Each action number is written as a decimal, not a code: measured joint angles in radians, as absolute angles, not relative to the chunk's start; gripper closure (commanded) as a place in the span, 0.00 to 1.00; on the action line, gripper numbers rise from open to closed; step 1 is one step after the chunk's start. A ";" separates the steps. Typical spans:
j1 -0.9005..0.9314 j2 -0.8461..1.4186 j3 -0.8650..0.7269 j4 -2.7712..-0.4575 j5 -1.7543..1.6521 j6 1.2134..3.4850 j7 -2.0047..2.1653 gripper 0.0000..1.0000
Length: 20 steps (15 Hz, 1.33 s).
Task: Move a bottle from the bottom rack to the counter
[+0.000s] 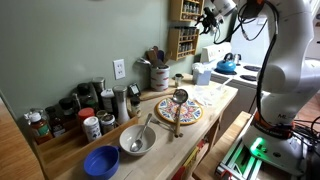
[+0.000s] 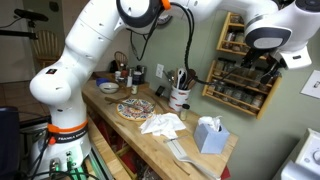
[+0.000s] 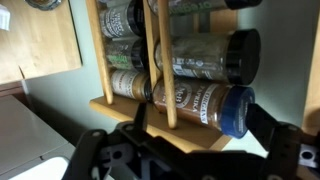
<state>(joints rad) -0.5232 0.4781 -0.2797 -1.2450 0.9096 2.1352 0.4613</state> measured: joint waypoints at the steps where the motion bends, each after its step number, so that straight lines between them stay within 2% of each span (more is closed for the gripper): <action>1: -0.524 0.484 -0.280 -1.239 0.911 2.138 0.468 0.00; 20: -0.514 0.477 -0.305 -1.244 0.786 2.187 0.410 0.00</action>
<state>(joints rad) -0.5140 0.4773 -0.3055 -1.2444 0.7862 2.1870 0.4096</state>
